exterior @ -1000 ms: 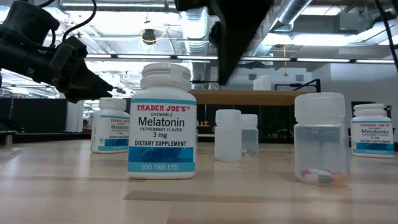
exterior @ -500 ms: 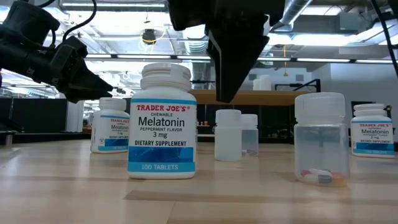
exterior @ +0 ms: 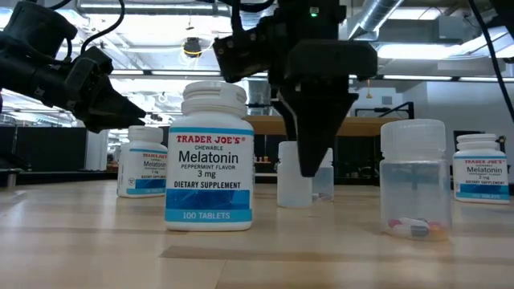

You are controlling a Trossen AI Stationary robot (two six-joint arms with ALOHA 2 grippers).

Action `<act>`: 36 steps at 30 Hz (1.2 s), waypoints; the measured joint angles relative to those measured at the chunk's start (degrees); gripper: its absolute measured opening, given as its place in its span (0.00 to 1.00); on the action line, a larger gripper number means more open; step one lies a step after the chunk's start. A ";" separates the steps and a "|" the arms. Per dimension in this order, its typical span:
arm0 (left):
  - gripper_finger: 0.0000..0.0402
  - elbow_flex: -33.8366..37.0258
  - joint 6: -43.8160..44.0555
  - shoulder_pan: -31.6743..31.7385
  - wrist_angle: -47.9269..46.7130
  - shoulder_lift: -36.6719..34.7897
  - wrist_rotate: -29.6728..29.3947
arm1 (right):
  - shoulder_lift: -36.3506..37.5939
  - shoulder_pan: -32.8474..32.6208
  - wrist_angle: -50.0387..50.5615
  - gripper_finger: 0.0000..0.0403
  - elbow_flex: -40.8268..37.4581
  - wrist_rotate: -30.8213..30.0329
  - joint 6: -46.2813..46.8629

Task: Pick and place medicine bottles onto shelf by color
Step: Put the white pill bottle on the shelf

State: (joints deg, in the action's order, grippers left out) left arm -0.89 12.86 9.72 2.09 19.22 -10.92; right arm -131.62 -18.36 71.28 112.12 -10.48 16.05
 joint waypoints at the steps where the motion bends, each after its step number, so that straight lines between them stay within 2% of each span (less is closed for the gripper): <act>1: 0.62 0.00 0.00 0.01 0.00 0.00 0.00 | 0.12 0.09 0.15 0.68 0.08 0.00 -0.02; 29: 0.62 0.00 -0.08 0.00 0.02 0.00 -0.20 | 0.75 1.61 -2.34 0.67 0.11 0.09 -1.51; 32: 0.62 0.00 -0.72 0.01 0.01 0.00 -0.20 | 0.75 1.61 -2.29 0.63 0.11 0.10 -1.51; 36: 0.61 0.00 -1.14 0.02 0.02 0.00 -0.20 | 0.75 1.61 -2.34 0.52 0.11 0.11 -1.51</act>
State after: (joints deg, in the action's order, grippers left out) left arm -0.89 11.72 9.73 2.10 19.22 -11.11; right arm -130.87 -16.75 68.95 112.22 -10.37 14.55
